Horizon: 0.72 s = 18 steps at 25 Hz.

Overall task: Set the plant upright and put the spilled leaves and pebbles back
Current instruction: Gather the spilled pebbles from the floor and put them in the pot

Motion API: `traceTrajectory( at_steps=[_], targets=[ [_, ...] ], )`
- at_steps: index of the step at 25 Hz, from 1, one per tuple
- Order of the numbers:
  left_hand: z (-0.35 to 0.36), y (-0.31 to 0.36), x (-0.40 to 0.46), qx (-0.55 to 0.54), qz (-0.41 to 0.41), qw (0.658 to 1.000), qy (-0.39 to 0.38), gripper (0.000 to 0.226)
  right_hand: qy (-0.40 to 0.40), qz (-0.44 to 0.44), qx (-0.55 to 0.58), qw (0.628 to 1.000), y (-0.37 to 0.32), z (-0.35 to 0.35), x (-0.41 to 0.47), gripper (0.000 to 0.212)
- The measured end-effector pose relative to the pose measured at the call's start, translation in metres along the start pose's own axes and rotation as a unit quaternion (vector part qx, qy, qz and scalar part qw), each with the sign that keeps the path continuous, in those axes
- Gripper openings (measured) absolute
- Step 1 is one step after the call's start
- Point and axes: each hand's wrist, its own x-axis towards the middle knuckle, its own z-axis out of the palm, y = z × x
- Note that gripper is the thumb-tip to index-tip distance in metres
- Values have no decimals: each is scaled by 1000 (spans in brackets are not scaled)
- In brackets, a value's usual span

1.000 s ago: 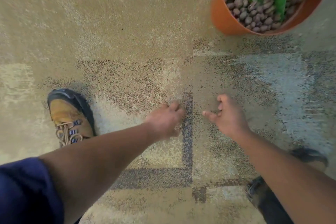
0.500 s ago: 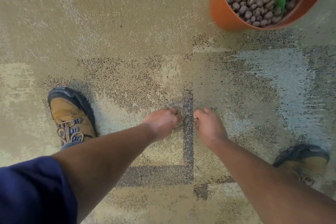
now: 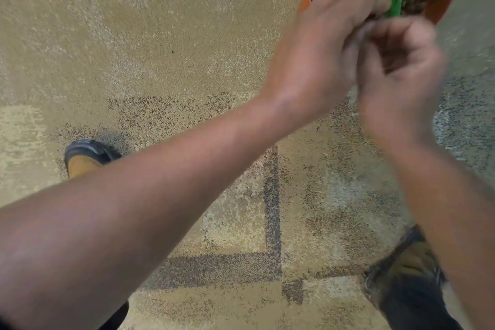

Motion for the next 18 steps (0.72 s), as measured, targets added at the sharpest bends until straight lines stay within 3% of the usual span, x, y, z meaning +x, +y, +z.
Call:
traceTrajectory(
  at_steps=[4, 6, 8, 10, 12, 13, 15, 18],
  targets=[
    [2, -9, 31, 155, -51, 981, -103, 54, -89, 55, -130, 986, 0, -15, 37, 19],
    [1, -25, 10, 132, -15, 987, -87, 51, -118, 42, -138, 982, 10, -20, 20, 17],
    [6, -50, -32, 168, -45, 978, -118, 49, -171, 77, -152, 970, 32, -28, -10, 23],
    [8, -82, -83, 266, -162, 917, -251, 79, -233, 187, -214, 930, 68, -34, -40, 29],
    [0, -113, -132, 333, -217, 839, -371, 112, -275, 269, -298, 874, 101, -32, -59, 72],
    [-4, -125, -152, 351, -213, 820, -399, 122, -282, 275, -323, 861, 113, -27, -67, 88],
    [-9, -136, -183, 357, -180, 814, -421, 133, -271, 230, -354, 865, 125, -13, -81, 97],
    [-5, -131, -213, 346, -111, 810, -460, 128, -284, 124, -371, 875, 127, 7, -110, 82]
  ],
)
